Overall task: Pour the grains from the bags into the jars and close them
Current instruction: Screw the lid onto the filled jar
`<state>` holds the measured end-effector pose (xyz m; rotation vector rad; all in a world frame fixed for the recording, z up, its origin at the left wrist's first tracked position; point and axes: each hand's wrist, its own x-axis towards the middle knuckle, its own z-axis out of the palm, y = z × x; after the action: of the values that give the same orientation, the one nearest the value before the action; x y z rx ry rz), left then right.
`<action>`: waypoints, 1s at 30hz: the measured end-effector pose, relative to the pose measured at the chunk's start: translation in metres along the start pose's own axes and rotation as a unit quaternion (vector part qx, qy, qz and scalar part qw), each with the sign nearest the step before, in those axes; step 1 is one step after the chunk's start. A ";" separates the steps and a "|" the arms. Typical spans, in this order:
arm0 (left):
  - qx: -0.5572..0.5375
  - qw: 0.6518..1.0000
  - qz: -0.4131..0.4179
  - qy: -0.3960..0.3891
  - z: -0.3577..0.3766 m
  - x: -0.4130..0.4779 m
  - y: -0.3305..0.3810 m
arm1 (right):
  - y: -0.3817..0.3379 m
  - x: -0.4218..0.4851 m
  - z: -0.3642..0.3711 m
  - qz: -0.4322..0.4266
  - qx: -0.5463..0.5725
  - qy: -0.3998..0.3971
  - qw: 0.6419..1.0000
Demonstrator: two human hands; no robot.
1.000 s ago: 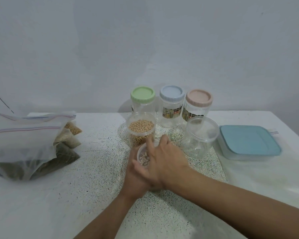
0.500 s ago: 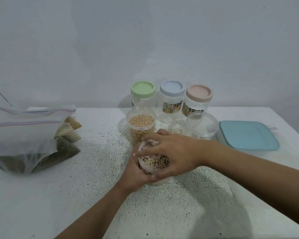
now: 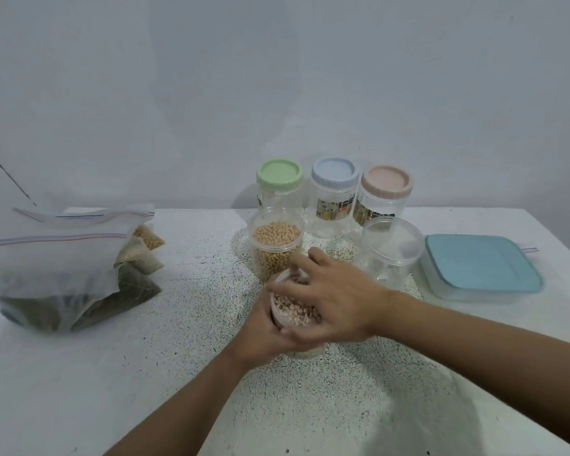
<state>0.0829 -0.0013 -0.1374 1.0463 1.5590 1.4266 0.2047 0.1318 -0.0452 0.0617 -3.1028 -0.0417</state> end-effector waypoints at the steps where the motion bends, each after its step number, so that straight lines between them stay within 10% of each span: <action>1: -0.004 1.000 0.001 0.006 0.001 -0.001 0.001 | -0.006 0.001 0.004 0.028 -0.004 0.034 0.999; 13: 0.024 0.998 0.050 -0.017 -0.002 0.000 0.016 | -0.021 -0.005 0.013 0.169 0.112 0.085 0.976; 19: 0.148 0.983 -0.093 -0.054 -0.035 -0.021 0.035 | -0.004 -0.045 0.027 0.226 0.497 0.095 0.833; 30: -0.034 0.984 -0.169 0.041 -0.009 -0.012 0.052 | -0.002 -0.067 0.071 0.373 0.517 0.170 0.751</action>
<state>0.0834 -0.0141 -0.0850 0.6528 1.6428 1.2885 0.2685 0.1342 -0.1185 -0.9762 -2.1544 1.4629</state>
